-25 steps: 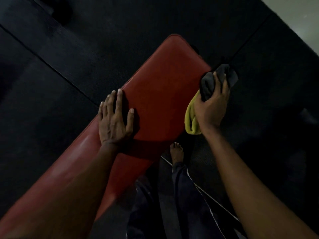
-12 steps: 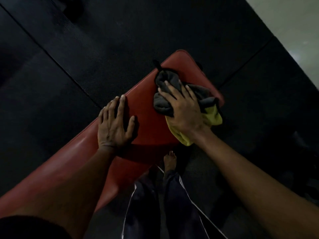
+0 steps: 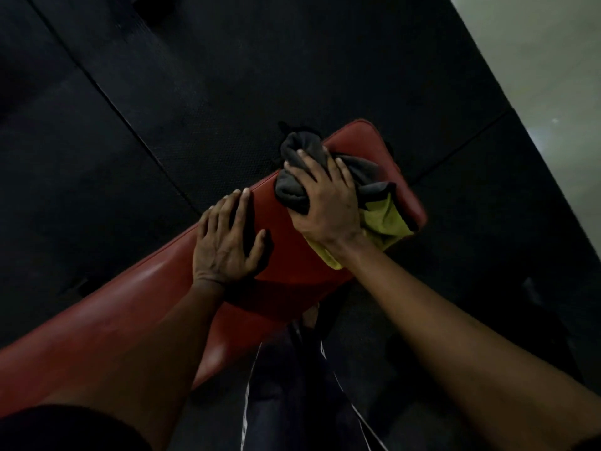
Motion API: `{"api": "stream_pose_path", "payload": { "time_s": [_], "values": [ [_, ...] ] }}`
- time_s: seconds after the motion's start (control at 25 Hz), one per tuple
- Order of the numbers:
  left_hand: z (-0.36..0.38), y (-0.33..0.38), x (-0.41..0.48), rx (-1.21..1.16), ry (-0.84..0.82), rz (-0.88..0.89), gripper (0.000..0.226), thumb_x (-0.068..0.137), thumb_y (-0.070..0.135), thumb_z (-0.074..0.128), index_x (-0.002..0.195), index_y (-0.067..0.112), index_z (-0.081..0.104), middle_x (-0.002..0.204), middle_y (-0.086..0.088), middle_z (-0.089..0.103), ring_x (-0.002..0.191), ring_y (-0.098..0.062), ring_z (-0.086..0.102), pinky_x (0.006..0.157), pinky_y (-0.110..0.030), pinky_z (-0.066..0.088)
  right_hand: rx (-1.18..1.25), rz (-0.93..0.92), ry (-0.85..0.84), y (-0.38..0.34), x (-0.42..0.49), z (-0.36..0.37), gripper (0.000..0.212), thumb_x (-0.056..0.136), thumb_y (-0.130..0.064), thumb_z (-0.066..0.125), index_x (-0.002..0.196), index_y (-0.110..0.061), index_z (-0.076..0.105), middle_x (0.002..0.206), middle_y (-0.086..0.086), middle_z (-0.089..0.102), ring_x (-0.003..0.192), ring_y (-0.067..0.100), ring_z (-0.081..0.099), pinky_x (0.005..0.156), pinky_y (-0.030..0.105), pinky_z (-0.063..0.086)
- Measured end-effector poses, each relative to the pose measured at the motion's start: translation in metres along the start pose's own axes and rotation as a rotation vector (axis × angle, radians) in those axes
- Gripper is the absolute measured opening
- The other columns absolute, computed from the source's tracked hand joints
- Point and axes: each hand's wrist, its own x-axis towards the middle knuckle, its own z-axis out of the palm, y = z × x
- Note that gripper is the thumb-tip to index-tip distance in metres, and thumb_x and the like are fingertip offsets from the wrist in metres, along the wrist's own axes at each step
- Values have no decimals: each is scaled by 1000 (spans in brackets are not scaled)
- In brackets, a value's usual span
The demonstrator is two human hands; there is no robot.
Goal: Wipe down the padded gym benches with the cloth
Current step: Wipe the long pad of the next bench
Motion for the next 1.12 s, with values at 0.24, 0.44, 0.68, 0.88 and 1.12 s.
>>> {"api": "stream_pose_path", "payload": {
  "time_s": [0.24,0.44,0.68,0.88,1.12],
  "values": [
    [-2,2,0,-23,-13,-4,75,96,57,35,158,15,27,159,-9,33,143,-28,34,119,-44,20,-46,-233,-104,-7,34,-5,53,82,-51,58,128,-25,64,133,1,59,130,31,49,116,49,30],
    [-3,2,-2,-30,-30,-5,75,96,58,34,158,15,27,159,-9,35,144,-27,34,120,-44,19,-71,-31,3,44,52,-26,48,83,-53,60,118,-21,65,123,2,62,120,29,55,113,49,33],
    [-4,1,-2,-33,-22,-1,74,96,56,37,157,15,29,158,-9,36,144,-27,35,121,-43,18,-110,-24,-29,3,44,-12,51,80,-52,59,117,-19,65,125,4,62,129,32,50,117,51,29],
    [-4,1,-2,-34,-40,-13,75,96,56,35,157,15,29,158,-10,36,144,-27,35,121,-44,19,-52,-209,-102,44,51,-28,51,80,-46,63,124,-21,63,131,3,60,126,30,52,114,48,32],
    [-11,12,-1,-91,-66,-77,72,97,55,35,159,20,25,159,-8,32,147,-27,30,122,-48,17,22,164,87,72,52,-32,51,87,-53,63,131,-28,60,138,-5,54,127,21,50,105,42,40]
  ]
}}
